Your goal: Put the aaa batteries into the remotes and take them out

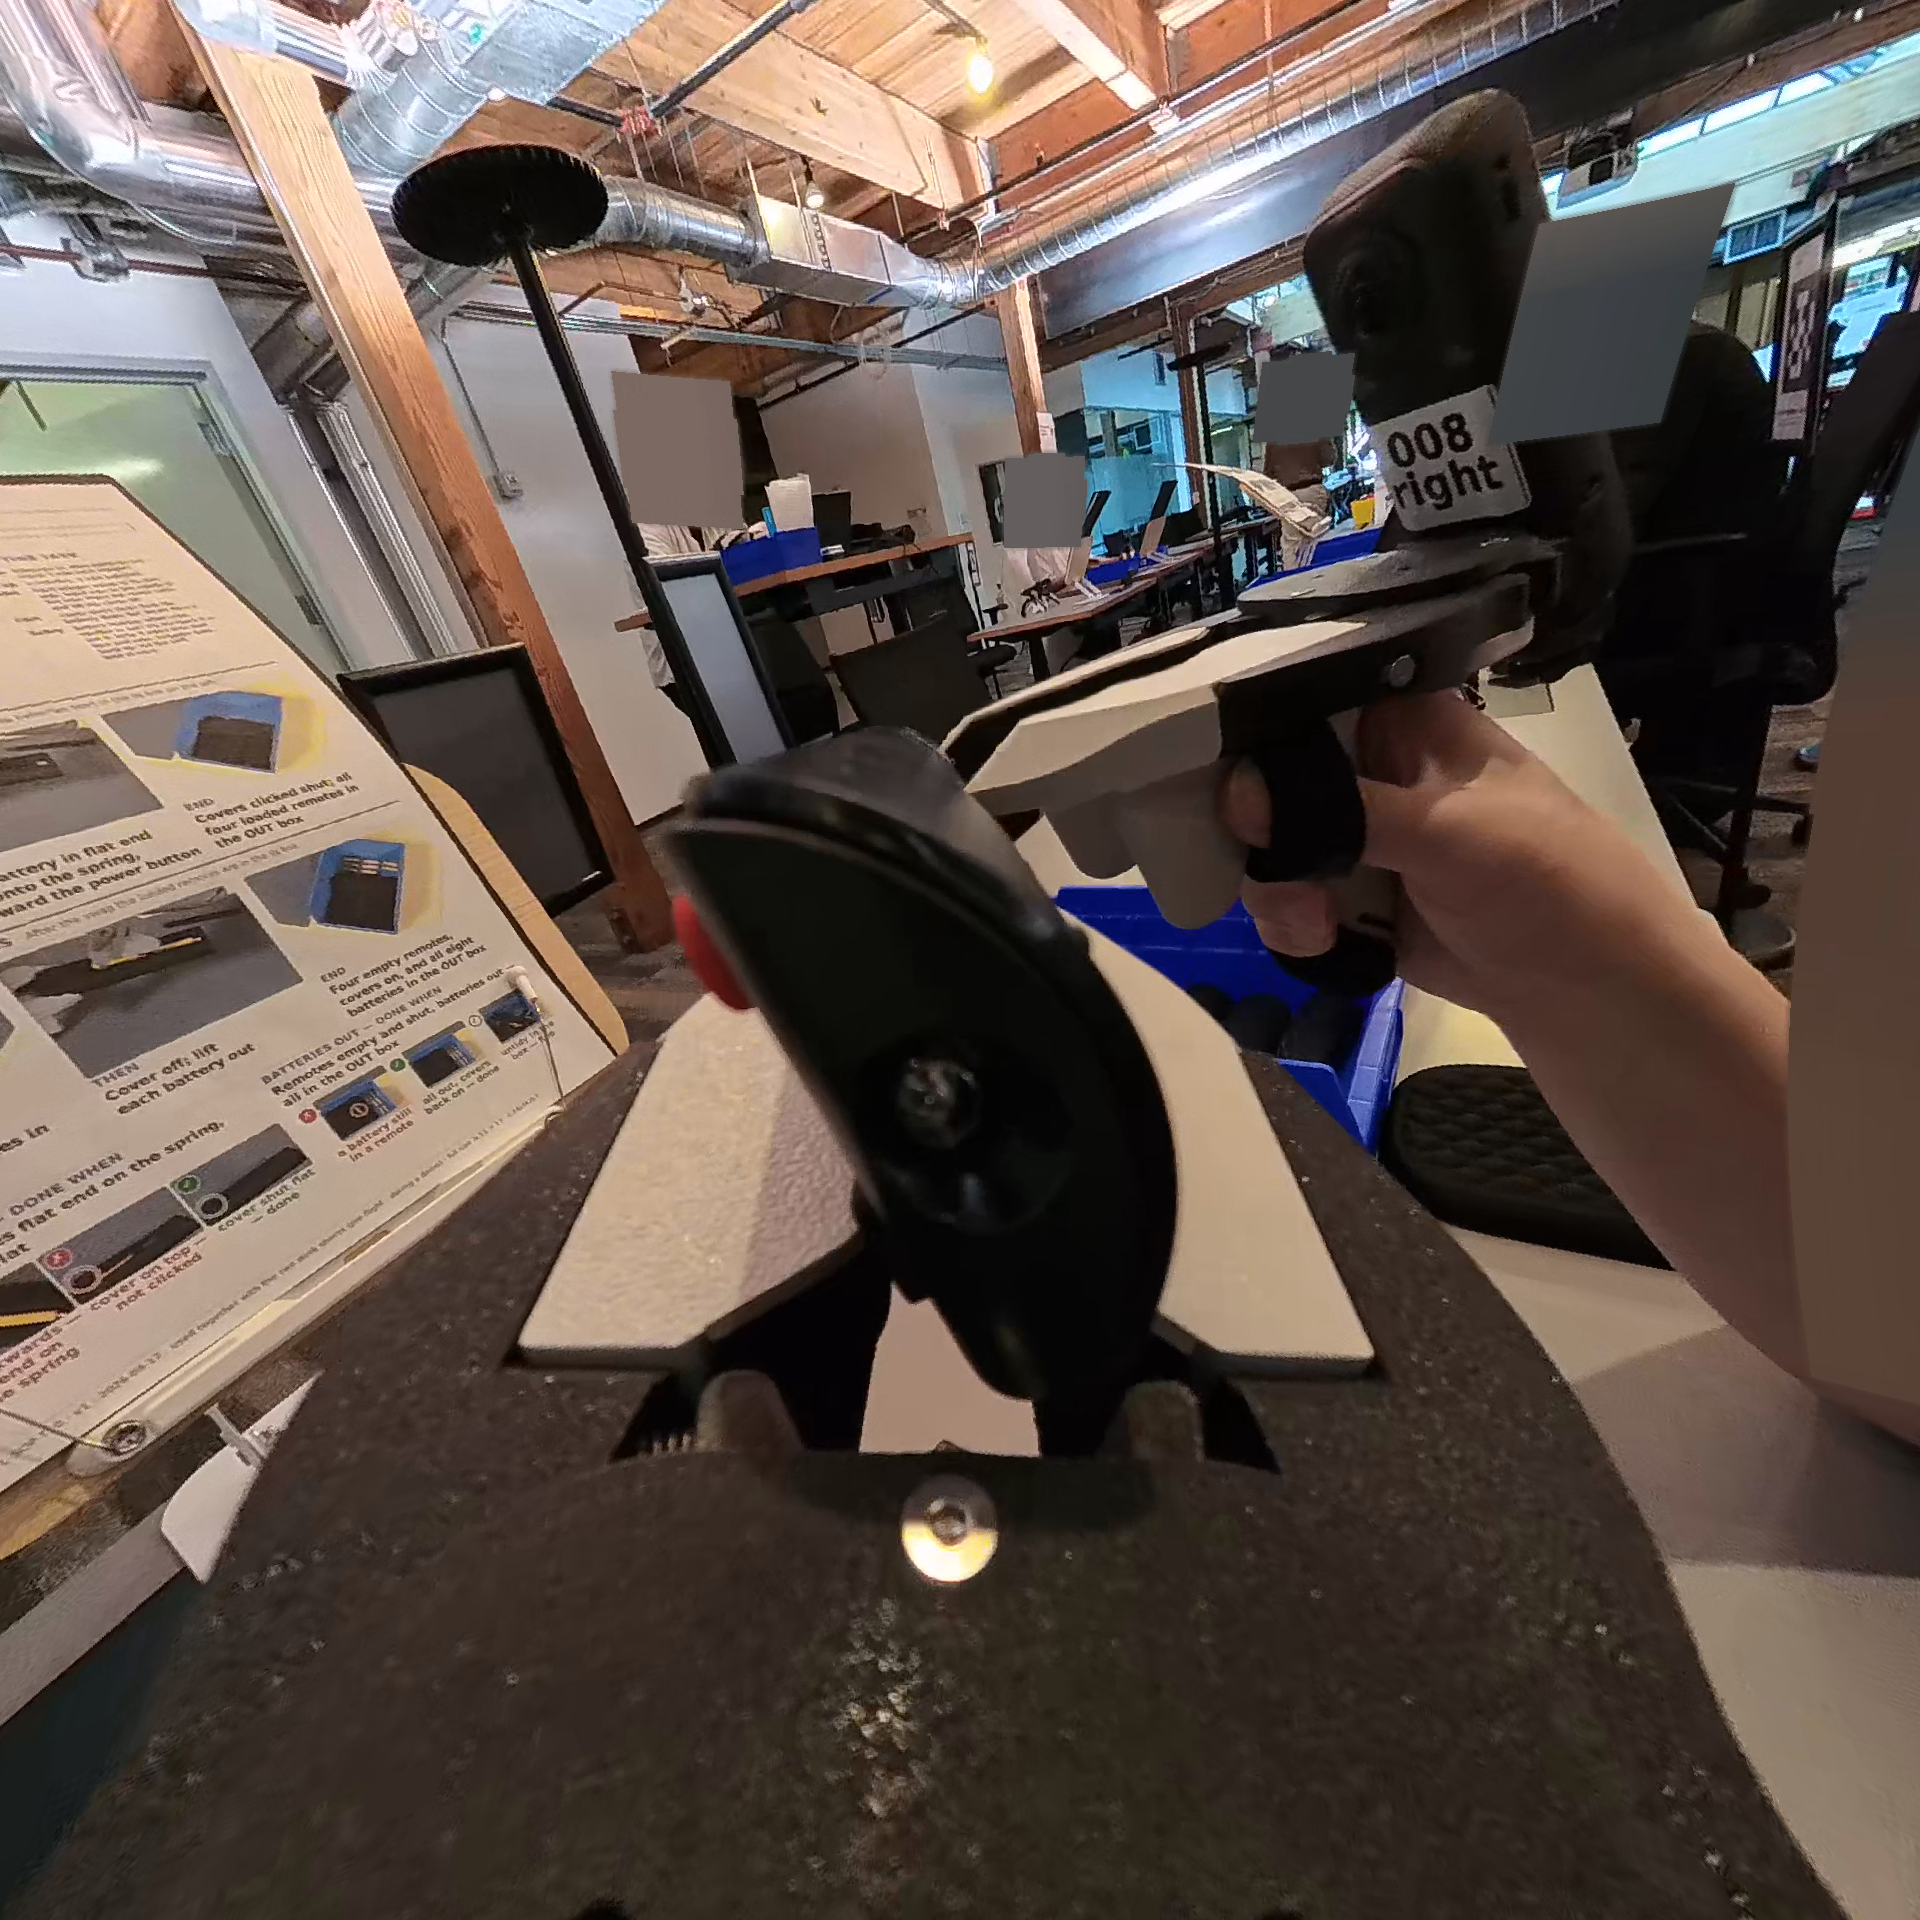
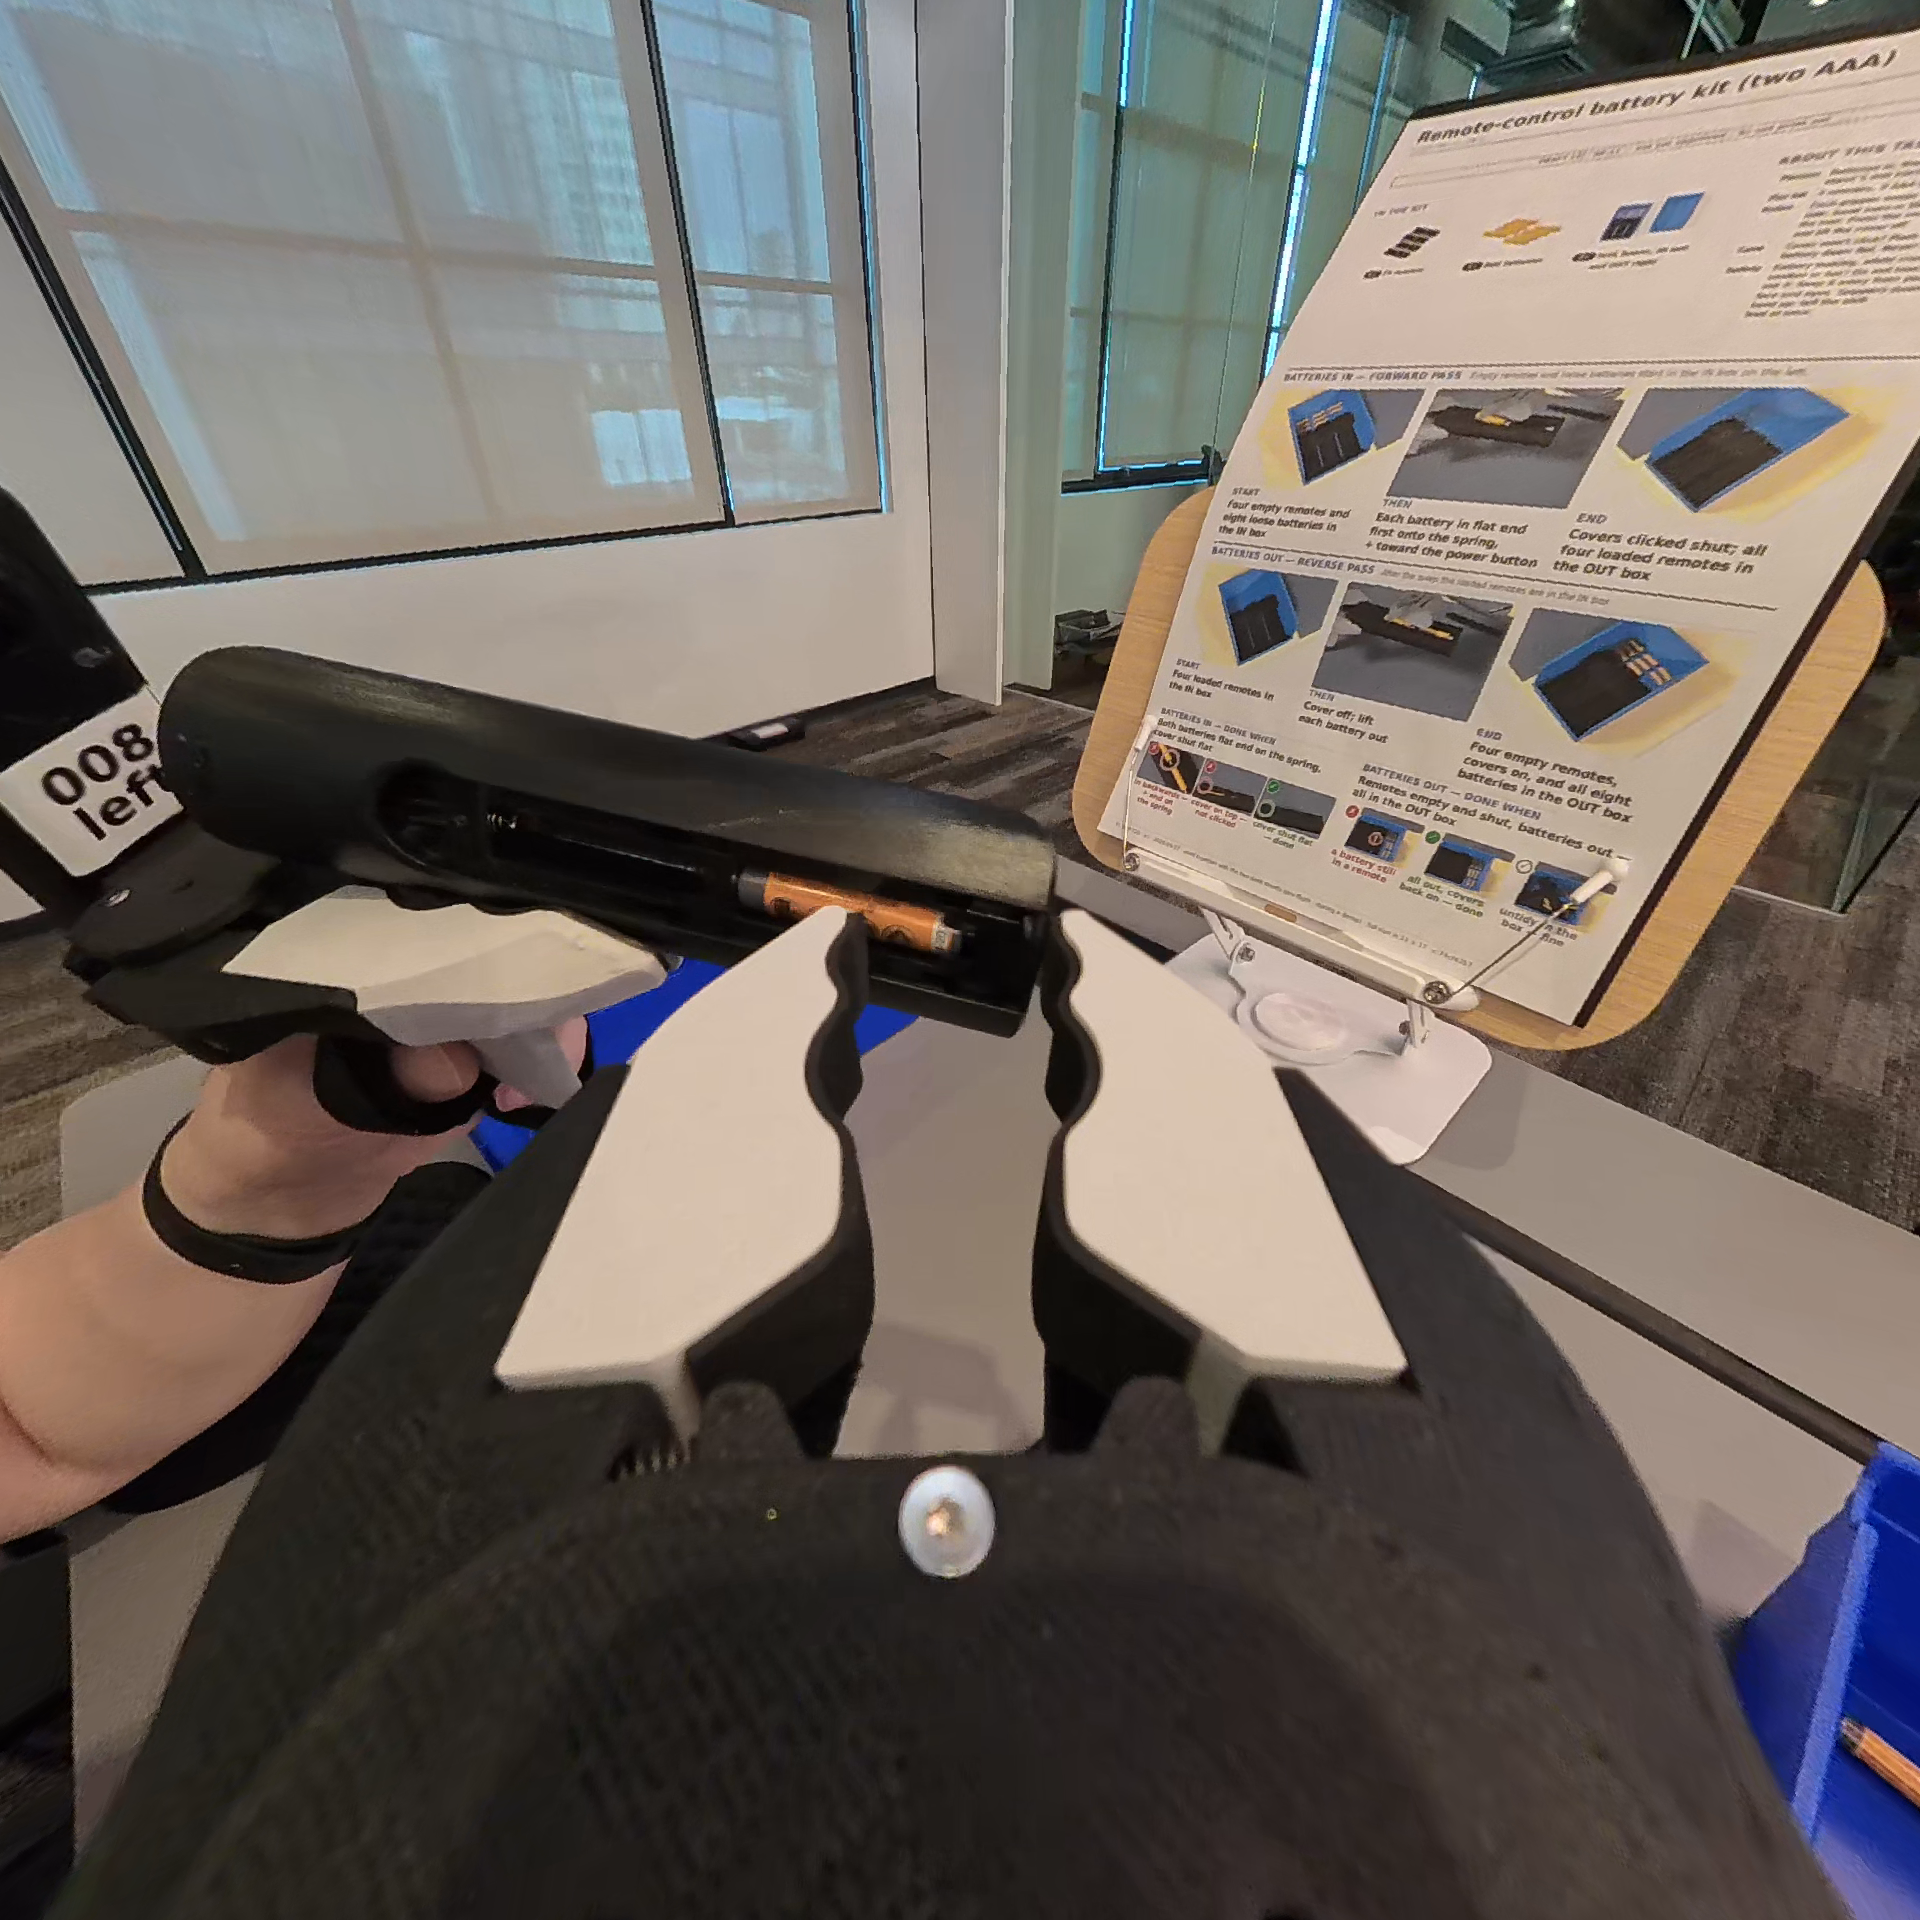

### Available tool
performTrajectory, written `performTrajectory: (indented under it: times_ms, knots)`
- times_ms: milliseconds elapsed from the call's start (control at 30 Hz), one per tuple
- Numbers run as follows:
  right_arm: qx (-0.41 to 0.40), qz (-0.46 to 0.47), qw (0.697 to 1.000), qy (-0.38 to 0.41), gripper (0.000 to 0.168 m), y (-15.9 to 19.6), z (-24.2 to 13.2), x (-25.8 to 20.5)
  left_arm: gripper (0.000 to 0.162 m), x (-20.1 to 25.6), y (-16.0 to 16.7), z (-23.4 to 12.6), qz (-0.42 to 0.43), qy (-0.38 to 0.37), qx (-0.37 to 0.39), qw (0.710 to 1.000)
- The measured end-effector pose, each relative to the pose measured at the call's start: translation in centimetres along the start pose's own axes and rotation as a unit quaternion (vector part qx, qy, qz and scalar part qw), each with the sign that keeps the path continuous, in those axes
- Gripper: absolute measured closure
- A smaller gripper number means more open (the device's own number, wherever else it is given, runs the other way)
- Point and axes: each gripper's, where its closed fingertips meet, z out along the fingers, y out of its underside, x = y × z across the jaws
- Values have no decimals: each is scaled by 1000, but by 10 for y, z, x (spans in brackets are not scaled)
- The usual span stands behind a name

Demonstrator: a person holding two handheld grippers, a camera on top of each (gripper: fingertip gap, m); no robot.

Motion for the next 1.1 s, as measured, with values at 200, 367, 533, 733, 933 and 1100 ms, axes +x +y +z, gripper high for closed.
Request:
performTrajectory:
  times_ms: [200,367,533,733,933,1100]
  knots:
    - [4,-5,1000,-2,136,-2,-2,-1,76,2,-2,-1,0,0,6,1000]
    - [16,-6,1000,-8,144,-7,-7,-1,75,3,-6,-3,-6,9,17,1000]
    - [17,-8,1000,-9,148,-8,-8,0,73,4,-7,-3,-5,9,20,1000]
    - [24,-29,999,9,153,-11,-11,0,75,5,-10,-4,0,9,27,1000]
    - [57,7,997,-49,155,-21,-18,-7,143,5,-17,-9,-46,44,48,997]
    - [65,87,988,-109,137,-24,-23,-5,143,5,-14,-6,-75,61,49,994]
